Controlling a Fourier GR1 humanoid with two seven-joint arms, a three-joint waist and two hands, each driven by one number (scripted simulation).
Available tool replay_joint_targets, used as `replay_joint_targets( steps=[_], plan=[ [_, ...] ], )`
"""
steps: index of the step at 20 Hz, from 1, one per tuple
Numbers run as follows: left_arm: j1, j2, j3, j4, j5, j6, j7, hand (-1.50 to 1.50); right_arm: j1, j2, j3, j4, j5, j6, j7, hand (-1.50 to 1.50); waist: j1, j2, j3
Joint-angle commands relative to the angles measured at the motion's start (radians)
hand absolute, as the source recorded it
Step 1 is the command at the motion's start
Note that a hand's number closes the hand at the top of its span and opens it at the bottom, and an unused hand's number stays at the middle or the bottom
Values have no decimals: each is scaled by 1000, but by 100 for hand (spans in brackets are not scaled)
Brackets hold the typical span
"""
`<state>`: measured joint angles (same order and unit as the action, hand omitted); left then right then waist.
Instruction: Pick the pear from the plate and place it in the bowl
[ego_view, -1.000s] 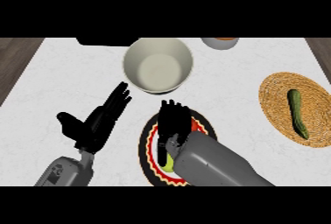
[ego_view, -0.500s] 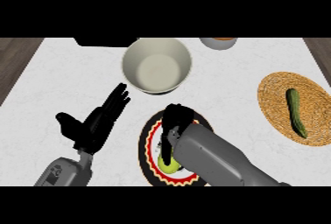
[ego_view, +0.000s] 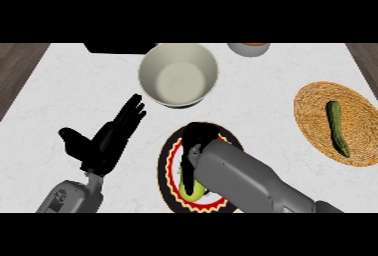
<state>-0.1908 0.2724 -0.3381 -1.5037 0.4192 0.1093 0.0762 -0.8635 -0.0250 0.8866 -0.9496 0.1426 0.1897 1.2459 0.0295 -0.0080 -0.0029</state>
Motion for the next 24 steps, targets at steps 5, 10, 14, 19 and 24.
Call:
replay_joint_targets(
  steps=[5, 10, 14, 19, 24],
  plan=[
    [-49, -18, 19, 55, -17, -4, -10, 0, -72, 24, 77, 56, -77, -2, 241, -150, -10, 6, 0],
    [17, -7, 2, -3, -16, -31, -21, 0, -46, 24, 139, 68, -96, -74, 242, -150, 2, 5, 1],
    [3, 8, 26, -18, 0, -31, 25, 0, -63, 24, 153, 77, -116, -87, 242, -150, -5, 3, 1],
    [24, -19, 8, -7, -44, -7, -14, 0, -35, 24, 207, 78, -116, -150, 242, -150, -7, 5, 1],
    [52, -29, -13, -76, -51, 10, 18, 0, -5, 24, 250, 63, -124, -179, 242, -150, -8, 0, 2]
  ],
)
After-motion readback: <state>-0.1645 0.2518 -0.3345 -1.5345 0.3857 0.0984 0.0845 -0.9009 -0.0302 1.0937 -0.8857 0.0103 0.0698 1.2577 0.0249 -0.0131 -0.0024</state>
